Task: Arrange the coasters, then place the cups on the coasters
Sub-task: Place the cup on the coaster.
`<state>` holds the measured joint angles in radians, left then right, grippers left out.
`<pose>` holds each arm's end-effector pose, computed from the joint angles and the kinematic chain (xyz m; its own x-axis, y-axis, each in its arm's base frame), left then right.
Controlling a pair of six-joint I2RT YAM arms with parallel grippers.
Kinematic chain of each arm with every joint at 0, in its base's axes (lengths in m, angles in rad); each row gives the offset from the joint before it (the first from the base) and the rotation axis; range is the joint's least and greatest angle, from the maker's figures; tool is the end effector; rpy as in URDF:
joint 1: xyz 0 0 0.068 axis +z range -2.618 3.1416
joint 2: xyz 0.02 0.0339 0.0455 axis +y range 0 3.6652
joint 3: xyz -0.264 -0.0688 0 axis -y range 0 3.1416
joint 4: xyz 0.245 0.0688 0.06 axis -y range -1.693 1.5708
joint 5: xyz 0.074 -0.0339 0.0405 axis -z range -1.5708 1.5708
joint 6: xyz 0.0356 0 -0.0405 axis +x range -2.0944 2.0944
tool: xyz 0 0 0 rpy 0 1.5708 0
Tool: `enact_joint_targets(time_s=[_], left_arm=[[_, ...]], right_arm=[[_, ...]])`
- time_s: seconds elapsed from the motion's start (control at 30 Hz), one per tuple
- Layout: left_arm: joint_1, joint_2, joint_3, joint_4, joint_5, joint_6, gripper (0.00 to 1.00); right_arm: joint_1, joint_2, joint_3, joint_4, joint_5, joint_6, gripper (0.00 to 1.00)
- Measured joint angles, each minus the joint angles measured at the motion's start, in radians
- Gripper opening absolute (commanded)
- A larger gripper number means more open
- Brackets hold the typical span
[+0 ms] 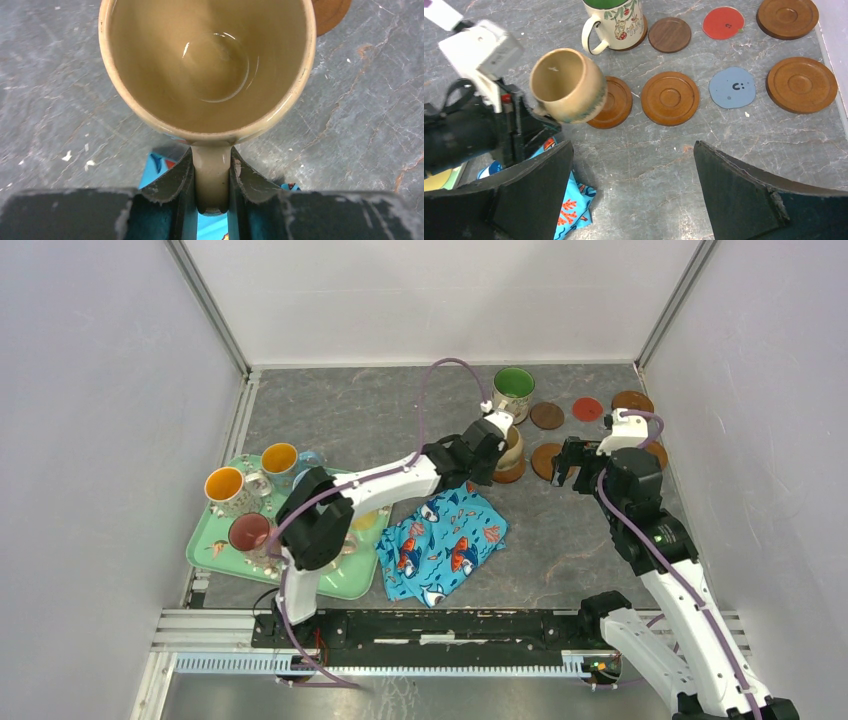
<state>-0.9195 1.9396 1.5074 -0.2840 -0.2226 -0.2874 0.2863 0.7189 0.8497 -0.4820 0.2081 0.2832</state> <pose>0.2759 -0.3490 0.2402 -0.5729 0.2956 -0.7644 0.5342 0.8420 -0.0748 0.1542 0.0377 0.3414 -0.3421 0.1843 -0.9214 0.0056 0.9810 0.1941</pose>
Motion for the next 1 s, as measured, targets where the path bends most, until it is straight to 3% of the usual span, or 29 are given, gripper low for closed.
enact_joint_targets(time_s=[0.43, 1.0], left_arm=[[-0.012, 0.226, 0.179, -0.024, 0.042, 0.021, 0.02], [-0.006, 0.29, 0.238, -0.008, 0.013, 0.022, 0.02]], right_arm=[[0.0, -0.011, 0.028, -0.023, 0.001, -0.001, 0.98], [0.0, -0.009, 0.031, -0.036, 0.003, -0.004, 0.98]])
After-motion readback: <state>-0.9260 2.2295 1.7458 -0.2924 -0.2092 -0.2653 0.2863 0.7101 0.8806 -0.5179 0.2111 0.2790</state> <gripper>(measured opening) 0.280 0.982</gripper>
